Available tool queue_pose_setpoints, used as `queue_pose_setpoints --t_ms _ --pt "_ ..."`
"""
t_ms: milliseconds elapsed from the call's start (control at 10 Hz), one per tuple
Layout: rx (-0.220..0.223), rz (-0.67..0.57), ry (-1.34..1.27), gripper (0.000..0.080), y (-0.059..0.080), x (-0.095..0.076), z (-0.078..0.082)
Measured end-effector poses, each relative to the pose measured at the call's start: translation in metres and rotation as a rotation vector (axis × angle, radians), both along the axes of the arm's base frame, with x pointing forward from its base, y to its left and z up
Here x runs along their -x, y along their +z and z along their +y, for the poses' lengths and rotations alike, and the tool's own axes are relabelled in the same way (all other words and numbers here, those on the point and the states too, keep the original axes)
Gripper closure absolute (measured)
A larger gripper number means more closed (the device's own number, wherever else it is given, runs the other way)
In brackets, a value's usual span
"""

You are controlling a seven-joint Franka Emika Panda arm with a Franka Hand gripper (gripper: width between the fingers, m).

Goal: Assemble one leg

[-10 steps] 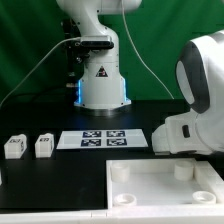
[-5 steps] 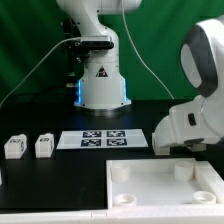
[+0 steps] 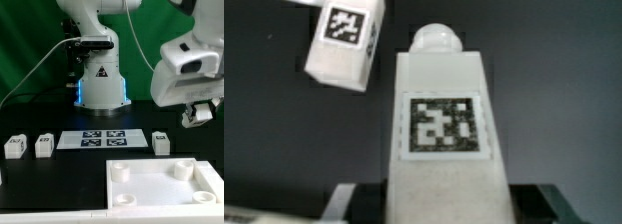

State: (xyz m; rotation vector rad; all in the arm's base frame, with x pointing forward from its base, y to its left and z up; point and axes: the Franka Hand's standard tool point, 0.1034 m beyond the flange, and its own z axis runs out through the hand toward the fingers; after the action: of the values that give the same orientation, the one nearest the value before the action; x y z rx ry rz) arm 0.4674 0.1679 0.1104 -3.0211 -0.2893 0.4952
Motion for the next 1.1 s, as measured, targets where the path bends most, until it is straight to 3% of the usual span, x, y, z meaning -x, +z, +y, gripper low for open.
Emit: queue_pose_setpoints --t_ms 200,300,700,800,1000,1100 --pt "-0.023 -0.241 -0.019 0.0506 0.032 -0.007 -0.013" --pt "-0.039 -0.350 -0.029 0.0506 0.040 -0.012 -0.012" --pt "-0.129 -0.736 -0.051 0.0506 0.037 -0.012 -0.012" --pt "-0.116 -0.692 -0.043 0.0506 0.030 -0.006 -0.013" --pt "-0.106 -0.726 0.009 0.0506 0.039 -0.023 -0.028" --pt "-0.106 -0.737 0.012 0.0506 0.048 -0.036 -0.028"
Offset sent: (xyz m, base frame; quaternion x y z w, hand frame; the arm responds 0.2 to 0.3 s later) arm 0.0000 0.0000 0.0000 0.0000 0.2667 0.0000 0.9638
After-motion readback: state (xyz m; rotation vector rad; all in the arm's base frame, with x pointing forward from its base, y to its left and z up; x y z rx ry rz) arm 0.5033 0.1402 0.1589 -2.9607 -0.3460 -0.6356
